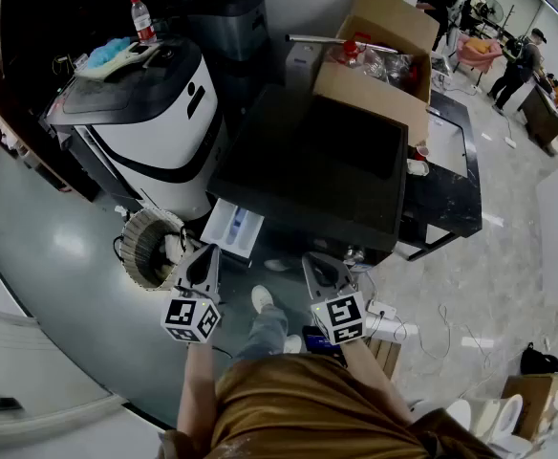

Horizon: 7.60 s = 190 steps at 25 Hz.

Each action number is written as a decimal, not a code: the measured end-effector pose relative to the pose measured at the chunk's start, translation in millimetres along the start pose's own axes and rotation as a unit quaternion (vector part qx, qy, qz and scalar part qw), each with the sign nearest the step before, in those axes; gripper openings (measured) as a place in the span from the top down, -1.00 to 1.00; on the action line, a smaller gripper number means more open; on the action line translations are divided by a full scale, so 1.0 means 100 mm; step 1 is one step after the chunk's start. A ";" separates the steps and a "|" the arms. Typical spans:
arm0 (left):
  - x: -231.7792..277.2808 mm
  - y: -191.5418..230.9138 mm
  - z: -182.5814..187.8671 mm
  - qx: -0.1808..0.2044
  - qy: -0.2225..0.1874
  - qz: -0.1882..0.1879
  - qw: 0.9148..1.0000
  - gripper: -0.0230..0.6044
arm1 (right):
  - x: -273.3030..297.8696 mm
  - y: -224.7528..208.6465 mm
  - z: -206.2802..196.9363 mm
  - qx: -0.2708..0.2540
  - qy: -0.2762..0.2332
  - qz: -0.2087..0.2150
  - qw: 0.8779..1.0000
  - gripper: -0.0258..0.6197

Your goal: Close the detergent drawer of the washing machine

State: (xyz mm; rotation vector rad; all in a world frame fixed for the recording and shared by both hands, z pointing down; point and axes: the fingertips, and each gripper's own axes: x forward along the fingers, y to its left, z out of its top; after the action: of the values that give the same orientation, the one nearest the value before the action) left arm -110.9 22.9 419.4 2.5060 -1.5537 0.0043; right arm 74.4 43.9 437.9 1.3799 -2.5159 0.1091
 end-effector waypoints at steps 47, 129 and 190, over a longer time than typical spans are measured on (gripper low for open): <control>0.17 0.40 -1.11 0.005 0.116 -0.015 0.993 0.33 | 0.42 0.01 -0.57 0.020 0.085 0.038 0.995 0.88; 0.63 0.74 -1.65 0.072 0.141 -0.042 0.987 0.22 | 0.96 -0.08 -1.06 0.032 0.161 0.085 0.983 0.88; 1.42 0.83 -1.51 0.034 0.128 -0.061 0.989 0.22 | 1.21 -0.54 -1.00 0.066 0.151 0.042 0.986 0.88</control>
State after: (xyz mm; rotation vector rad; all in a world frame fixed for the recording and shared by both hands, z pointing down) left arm -106.3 -114.0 595.8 2.5285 -1.3188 0.3529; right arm 77.4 -64.4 562.7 1.2002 -2.3455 0.4722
